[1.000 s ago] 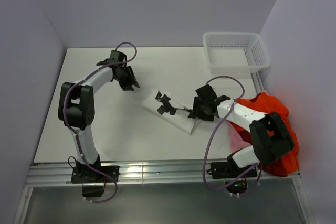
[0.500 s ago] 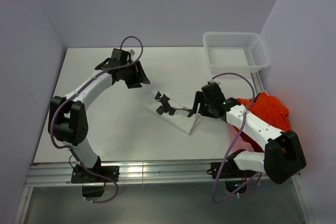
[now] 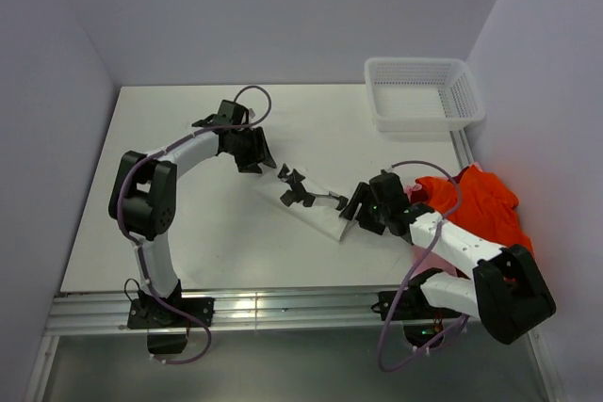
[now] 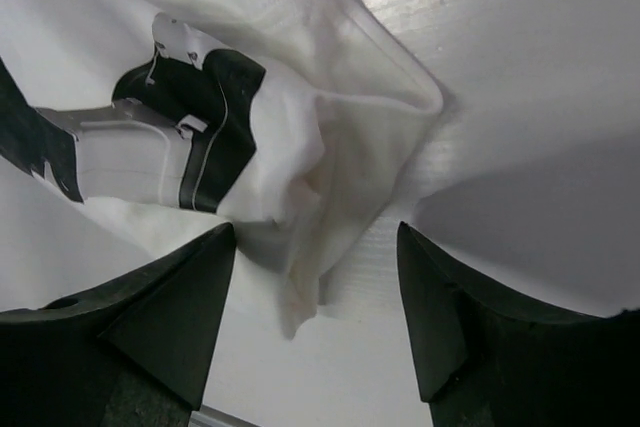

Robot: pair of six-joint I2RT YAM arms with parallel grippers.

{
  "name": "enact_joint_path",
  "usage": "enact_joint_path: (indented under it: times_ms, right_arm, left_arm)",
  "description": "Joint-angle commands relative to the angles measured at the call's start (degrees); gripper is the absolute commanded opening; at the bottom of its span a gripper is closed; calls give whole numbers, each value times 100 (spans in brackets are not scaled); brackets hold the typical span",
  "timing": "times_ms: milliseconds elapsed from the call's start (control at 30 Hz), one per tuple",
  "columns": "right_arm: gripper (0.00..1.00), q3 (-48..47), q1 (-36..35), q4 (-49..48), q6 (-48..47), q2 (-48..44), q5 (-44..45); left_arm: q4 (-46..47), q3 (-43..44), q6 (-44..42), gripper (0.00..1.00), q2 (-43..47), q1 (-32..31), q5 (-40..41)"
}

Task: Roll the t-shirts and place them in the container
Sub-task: Roll the tshirt

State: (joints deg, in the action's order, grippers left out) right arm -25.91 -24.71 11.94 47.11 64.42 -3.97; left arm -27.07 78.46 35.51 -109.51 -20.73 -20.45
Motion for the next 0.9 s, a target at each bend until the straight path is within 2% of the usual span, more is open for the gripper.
enact_joint_path:
  times_ms: [0,100,300,333,400,433,467,567,600,700,867]
  right_arm:
    - [72,7,36,-772,377,298,-105]
    - [66,68,45,-921,509,510,1]
    - [44,60,299,-1133,554,729,-42]
    - [32,25,370,-1159,492,860,-95]
    - [17,-203,501,-1081,212,1036,-183]
    - [4,-326,598,-993,-85,1237,-157]
    - [0,-475,616,-844,-227,1361,-96]
    - [0,-1116,634,-351,-632,1739,177]
    - [0,-1214,634,-255,-711,1810,168]
    - [0,-1557,634,-70,-1002,2117,186]
    - [0,-1847,652,10,-1257,2346,256]
  left_arm:
    - [237,56,-158,55,-140,-1,-152]
    - [220,74,-167,54,-202,-1,-100]
    - [246,-207,-176,55,166,174,6]
    - [263,-260,-176,56,246,218,-12]
    - [342,-480,-158,57,518,393,-126]
    - [395,-567,-141,58,623,455,-170]
    - [482,-734,-114,58,720,508,-188]
    - [789,-1095,8,65,1107,623,-301]
    - [895,-1191,44,73,1247,632,-328]
    - [1386,-1499,167,84,1336,640,-556]
    - [1547,-1447,150,83,889,632,-900]
